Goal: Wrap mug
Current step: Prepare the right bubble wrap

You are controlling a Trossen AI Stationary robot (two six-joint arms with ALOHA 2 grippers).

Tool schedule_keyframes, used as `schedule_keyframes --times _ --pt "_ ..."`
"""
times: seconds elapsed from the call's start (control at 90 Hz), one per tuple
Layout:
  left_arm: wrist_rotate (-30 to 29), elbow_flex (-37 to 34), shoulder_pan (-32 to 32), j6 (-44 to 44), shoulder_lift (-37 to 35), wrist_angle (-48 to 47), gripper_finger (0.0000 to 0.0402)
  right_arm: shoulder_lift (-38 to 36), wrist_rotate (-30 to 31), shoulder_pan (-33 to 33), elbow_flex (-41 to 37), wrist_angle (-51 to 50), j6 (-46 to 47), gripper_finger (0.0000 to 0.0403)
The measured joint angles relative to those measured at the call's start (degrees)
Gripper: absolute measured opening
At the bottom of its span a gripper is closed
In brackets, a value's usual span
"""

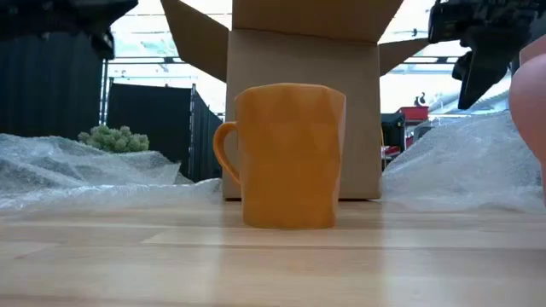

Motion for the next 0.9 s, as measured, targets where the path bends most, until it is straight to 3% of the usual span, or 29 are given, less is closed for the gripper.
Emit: schedule_keyframes --times 0.222,0.433,0.578,0.689,0.9 --pt "-0.76 18.03 -1.54 -0.41 25.7 -14.28 0.0 0.81 2.26 0.13 -1.55 -0.1 2.69 0.0236" --pt "0.17 25.48 -5.62 -5.98 36.68 -22.6 0.0 1.01 -1.89 6.79 -4.0 1.93 4.96 0.0218" --pt "1.24 26.67 -8.47 -10.22 41.75 -21.91 0.0 1.01 0.19 12.33 -4.0 7.81 3.63 0.0207" --pt "-1.11 26.6 -10.71 -14.08 46.06 -21.44 0.0 1.01 3.15 14.89 -4.07 11.64 4.63 0.0201" --pt "-2.55 26.58 -13.74 -13.89 55.46 -7.51 0.0 3.28 4.77 19.66 -4.0 23.06 -1.67 0.0196"
